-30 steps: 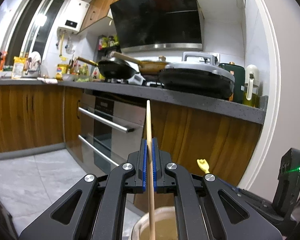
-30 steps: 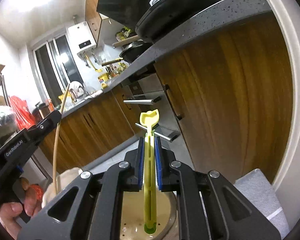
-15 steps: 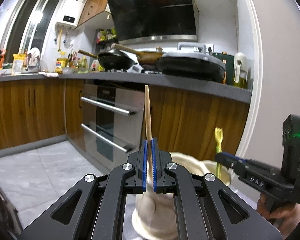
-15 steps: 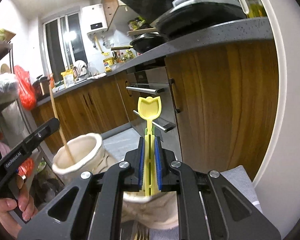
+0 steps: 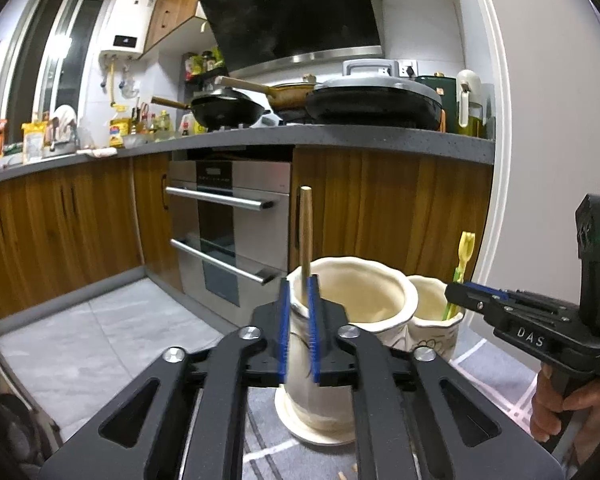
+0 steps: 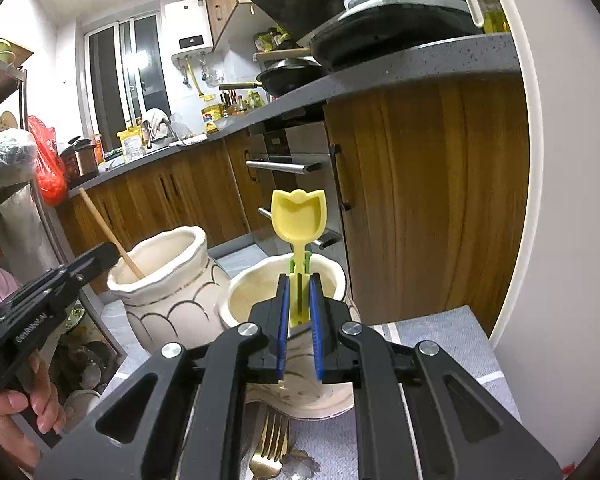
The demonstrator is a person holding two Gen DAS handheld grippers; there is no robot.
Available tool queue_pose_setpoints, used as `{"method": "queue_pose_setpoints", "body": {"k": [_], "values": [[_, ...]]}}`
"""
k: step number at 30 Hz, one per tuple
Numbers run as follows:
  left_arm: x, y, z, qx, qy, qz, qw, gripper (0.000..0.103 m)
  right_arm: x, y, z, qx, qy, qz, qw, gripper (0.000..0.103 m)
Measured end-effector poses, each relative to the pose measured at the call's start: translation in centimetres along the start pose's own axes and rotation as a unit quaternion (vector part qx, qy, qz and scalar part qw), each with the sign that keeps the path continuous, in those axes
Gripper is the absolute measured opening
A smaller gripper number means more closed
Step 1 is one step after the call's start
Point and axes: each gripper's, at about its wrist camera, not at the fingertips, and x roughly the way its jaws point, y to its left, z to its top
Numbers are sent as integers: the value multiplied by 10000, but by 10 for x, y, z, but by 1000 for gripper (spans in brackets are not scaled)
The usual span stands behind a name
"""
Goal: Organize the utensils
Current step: 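Open the left tool releasing the chopstick while the right tool releases the spoon, then withdraw both tools from the holder back toward the utensils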
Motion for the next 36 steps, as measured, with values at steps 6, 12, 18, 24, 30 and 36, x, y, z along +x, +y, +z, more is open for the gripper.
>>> {"method": "queue_pose_setpoints", "body": {"k": [6,12,18,24,30,36], "values": [[-8,5,1,-72,-79,43,9999,34,-3,-3,0,29,-44,52,10000,21],[-18,10,1,-167,-174,87,9997,60,-13,-2,0,-25,-192,69,9998,47],[-32,14,-6,-311,-176,120,9993,82,-28,-2,-5,-87,-321,13,9994,75],[-44,10,-19,-230,-72,137,9996,94,-51,-5,-20,-42,-463,-86,9989,98],[-49,5,-38,-93,237,106,9996,96,-65,-7,-34,-124,-443,-341,9984,98],[-53,-1,-54,169,471,229,9985,96,-76,-12,-51,-109,-312,-569,9978,98]]}}
